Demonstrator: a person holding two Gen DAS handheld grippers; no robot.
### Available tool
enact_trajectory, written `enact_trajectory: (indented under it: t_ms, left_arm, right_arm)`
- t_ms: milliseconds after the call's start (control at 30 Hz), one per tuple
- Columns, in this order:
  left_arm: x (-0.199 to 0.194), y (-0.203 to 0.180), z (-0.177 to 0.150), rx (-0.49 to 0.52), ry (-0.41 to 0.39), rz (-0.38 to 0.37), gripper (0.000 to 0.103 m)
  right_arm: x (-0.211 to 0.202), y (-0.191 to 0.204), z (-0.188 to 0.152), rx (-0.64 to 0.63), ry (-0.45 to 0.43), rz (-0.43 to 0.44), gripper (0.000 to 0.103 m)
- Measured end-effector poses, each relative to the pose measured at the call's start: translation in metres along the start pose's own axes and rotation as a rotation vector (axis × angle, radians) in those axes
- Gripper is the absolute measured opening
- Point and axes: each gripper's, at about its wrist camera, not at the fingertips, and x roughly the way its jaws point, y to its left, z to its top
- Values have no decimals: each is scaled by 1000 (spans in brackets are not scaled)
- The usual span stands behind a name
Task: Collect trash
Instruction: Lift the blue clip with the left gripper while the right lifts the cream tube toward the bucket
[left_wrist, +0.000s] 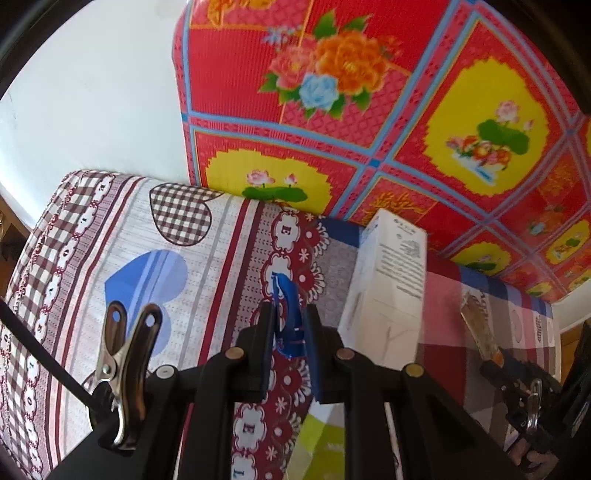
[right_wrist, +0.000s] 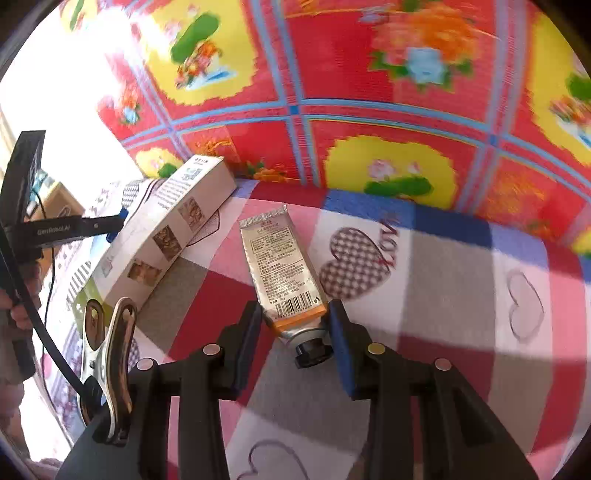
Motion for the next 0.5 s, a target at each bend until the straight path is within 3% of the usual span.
enact_trajectory:
  t_ms: [500]
  left_arm:
    - [-42,-57,-28,152,6,-84,17]
  right_arm:
    - [-80,-28,-41,157,-95,-63,38]
